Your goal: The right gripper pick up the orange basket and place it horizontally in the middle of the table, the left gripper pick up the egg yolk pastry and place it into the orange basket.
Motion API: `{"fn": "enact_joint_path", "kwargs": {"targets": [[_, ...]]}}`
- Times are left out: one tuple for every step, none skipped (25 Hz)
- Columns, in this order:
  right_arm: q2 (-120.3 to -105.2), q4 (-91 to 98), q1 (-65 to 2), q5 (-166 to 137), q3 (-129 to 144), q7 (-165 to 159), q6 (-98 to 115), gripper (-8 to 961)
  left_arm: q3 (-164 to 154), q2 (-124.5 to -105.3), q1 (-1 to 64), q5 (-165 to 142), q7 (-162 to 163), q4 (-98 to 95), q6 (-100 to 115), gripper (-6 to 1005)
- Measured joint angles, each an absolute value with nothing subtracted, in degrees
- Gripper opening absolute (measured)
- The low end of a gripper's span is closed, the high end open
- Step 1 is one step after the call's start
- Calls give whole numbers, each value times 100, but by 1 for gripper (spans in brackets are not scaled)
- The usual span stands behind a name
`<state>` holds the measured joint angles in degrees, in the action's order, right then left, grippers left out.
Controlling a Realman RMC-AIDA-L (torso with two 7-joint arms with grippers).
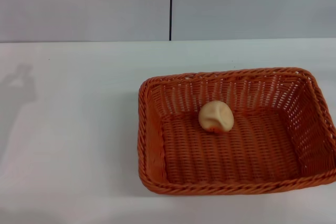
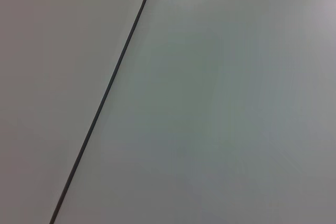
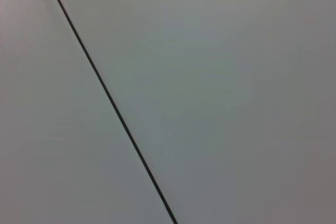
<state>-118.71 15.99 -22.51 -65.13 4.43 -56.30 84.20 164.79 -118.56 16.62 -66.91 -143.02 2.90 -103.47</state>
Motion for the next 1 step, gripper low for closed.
{"fn": "enact_joint_path", "kwargs": {"targets": [[-11871, 1599, -2251, -6513, 443, -5630, 8420, 495, 16479, -11856, 1662, -6691, -14301, 290, -10347, 5]]}}
